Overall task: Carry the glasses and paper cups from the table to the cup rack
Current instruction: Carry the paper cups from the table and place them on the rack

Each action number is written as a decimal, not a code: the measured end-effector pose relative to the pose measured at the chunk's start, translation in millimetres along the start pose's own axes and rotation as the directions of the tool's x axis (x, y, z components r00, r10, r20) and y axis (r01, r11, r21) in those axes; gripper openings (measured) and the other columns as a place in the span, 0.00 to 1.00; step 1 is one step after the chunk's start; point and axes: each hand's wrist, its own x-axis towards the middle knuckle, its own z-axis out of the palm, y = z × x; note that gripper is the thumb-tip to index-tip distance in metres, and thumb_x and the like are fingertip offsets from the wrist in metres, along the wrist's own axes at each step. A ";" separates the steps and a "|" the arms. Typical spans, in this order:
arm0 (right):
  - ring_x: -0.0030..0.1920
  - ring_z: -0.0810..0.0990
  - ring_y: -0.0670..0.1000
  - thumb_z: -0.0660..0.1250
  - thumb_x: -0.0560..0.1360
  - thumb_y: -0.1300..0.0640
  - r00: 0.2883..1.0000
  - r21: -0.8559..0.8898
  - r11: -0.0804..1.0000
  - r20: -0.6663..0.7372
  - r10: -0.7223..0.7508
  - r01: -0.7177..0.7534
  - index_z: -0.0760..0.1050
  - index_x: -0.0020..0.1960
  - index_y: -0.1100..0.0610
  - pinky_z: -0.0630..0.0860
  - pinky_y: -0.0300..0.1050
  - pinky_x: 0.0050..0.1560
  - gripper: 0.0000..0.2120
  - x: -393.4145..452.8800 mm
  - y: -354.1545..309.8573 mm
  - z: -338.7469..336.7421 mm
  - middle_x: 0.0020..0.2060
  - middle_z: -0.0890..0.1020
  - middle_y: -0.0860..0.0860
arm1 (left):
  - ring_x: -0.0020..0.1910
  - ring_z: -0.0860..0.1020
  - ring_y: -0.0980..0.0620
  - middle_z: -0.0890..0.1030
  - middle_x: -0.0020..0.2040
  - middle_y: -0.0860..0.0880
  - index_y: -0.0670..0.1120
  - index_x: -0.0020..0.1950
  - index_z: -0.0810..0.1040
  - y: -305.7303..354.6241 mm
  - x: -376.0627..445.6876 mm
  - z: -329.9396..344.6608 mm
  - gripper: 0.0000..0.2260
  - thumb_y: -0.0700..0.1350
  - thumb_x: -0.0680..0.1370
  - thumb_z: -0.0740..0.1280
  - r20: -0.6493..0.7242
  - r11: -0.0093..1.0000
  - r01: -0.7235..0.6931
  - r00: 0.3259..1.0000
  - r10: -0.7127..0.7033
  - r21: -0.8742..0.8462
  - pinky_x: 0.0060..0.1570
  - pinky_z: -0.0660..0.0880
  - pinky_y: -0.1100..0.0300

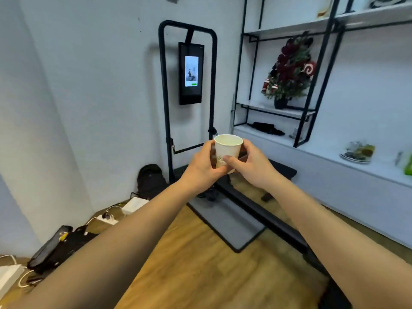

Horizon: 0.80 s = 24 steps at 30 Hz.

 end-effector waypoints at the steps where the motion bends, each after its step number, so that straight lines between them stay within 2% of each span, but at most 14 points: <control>1: 0.56 0.78 0.44 0.73 0.75 0.46 1.000 -0.011 1.000 -0.023 0.018 -0.018 0.69 0.70 0.47 0.75 0.41 0.50 0.27 -7.7 9.4 -25.9 0.57 0.78 0.40 | 0.54 0.78 0.69 0.78 0.58 0.63 0.60 0.68 0.66 10.8 8.2 25.3 0.29 0.63 0.71 0.74 0.019 0.999 -0.018 1.000 0.019 -0.030 0.48 0.79 0.67; 5: 0.54 0.80 0.48 0.72 0.75 0.46 0.986 -0.078 0.993 -0.147 0.076 -0.088 0.69 0.69 0.44 0.77 0.46 0.52 0.25 -37.2 45.7 -116.6 0.57 0.77 0.40 | 0.54 0.80 0.63 0.80 0.59 0.58 0.55 0.70 0.68 52.0 39.0 123.9 0.30 0.60 0.72 0.75 0.095 0.991 -0.065 0.993 0.076 -0.116 0.53 0.81 0.59; 7: 0.53 0.80 0.48 0.72 0.75 0.47 0.967 -0.098 0.987 -0.233 0.106 -0.131 0.69 0.67 0.43 0.77 0.45 0.50 0.23 -54.8 66.1 -160.7 0.56 0.78 0.40 | 0.55 0.81 0.60 0.81 0.59 0.56 0.53 0.70 0.69 73.2 54.2 175.2 0.30 0.58 0.73 0.75 0.149 0.983 -0.081 0.983 0.106 -0.163 0.54 0.81 0.56; 10: 0.48 0.82 0.44 0.72 0.75 0.46 0.928 -0.111 0.973 -0.340 0.154 -0.202 0.69 0.67 0.43 0.74 0.38 0.42 0.23 -80.4 95.8 -220.0 0.56 0.79 0.41 | 0.54 0.81 0.63 0.81 0.58 0.59 0.55 0.68 0.70 104.2 72.0 244.3 0.30 0.61 0.70 0.75 0.230 0.970 -0.101 0.961 0.153 -0.221 0.51 0.80 0.62; 12: 0.47 0.82 0.45 0.72 0.76 0.47 0.894 -0.118 0.962 -0.410 0.179 -0.247 0.69 0.69 0.45 0.76 0.40 0.43 0.24 -96.6 116.9 -260.7 0.57 0.79 0.43 | 0.53 0.80 0.65 0.80 0.57 0.61 0.58 0.67 0.69 124.5 85.0 292.3 0.31 0.65 0.68 0.73 0.281 0.958 -0.115 0.940 0.191 -0.264 0.47 0.78 0.67; 13: 0.47 0.82 0.46 0.72 0.76 0.47 0.881 -0.120 0.957 -0.433 0.188 -0.263 0.69 0.70 0.46 0.78 0.42 0.45 0.25 -102.1 124.8 -273.8 0.57 0.79 0.44 | 0.54 0.80 0.64 0.80 0.58 0.60 0.57 0.67 0.69 129.9 89.6 309.6 0.32 0.65 0.67 0.73 0.303 0.953 -0.112 0.932 0.199 -0.282 0.48 0.78 0.67; 16: 0.49 0.83 0.49 0.72 0.76 0.49 0.840 -0.120 0.943 -0.499 0.214 -0.311 0.69 0.70 0.48 0.79 0.45 0.49 0.25 -116.8 156.7 -329.1 0.59 0.79 0.46 | 0.58 0.80 0.56 0.80 0.62 0.55 0.53 0.72 0.69 150.7 113.4 380.2 0.35 0.62 0.70 0.76 0.364 0.936 -0.125 0.898 0.248 -0.330 0.56 0.80 0.55; 19: 0.51 0.83 0.51 0.71 0.76 0.50 0.801 -0.121 0.925 -0.548 0.241 -0.361 0.69 0.71 0.49 0.79 0.44 0.50 0.25 -122.9 193.1 -388.6 0.61 0.78 0.47 | 0.58 0.80 0.53 0.80 0.62 0.53 0.52 0.72 0.69 173.1 143.0 451.6 0.36 0.62 0.69 0.75 0.417 0.921 -0.113 0.866 0.276 -0.374 0.57 0.80 0.50; 22: 0.51 0.82 0.47 0.71 0.77 0.51 0.756 -0.128 0.911 -0.609 0.239 -0.392 0.69 0.68 0.45 0.75 0.34 0.44 0.22 -120.1 227.3 -449.2 0.60 0.78 0.45 | 0.56 0.82 0.56 0.81 0.59 0.57 0.56 0.68 0.69 195.1 181.7 520.8 0.30 0.59 0.70 0.76 0.453 0.897 -0.115 0.831 0.322 -0.427 0.54 0.81 0.54; 24: 0.50 0.82 0.47 0.71 0.77 0.51 0.733 -0.126 0.900 -0.632 0.251 -0.417 0.70 0.68 0.46 0.75 0.36 0.43 0.22 -115.9 247.4 -486.9 0.59 0.78 0.46 | 0.54 0.82 0.59 0.81 0.58 0.59 0.57 0.67 0.70 209.3 207.5 560.9 0.29 0.59 0.69 0.76 0.473 0.887 -0.110 0.813 0.340 -0.447 0.52 0.81 0.58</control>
